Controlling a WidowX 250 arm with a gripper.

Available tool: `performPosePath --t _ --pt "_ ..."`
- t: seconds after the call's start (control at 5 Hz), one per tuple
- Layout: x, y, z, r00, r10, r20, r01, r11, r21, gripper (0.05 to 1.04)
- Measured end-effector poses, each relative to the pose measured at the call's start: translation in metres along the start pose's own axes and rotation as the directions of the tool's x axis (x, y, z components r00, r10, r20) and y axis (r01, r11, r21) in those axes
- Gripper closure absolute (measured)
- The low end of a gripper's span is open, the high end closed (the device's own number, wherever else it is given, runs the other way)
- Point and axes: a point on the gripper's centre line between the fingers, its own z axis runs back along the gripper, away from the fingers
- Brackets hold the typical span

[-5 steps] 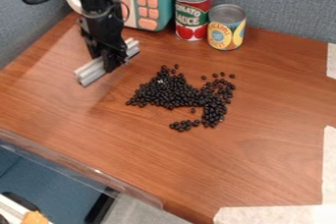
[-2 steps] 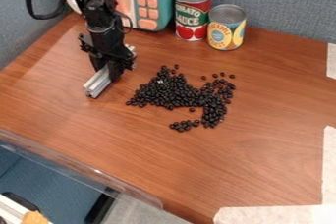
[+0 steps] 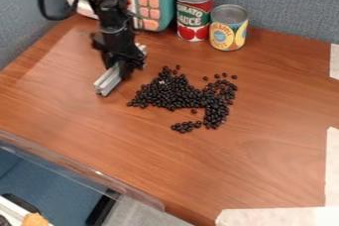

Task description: Sweep into pile

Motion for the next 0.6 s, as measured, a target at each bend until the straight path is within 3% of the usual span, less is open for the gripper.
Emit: performPosePath --t 0.6 --pt "0.028 -0.057 -0.001 0.998 -0.05 0.027 0.052 0.994 -0.098 0.711"
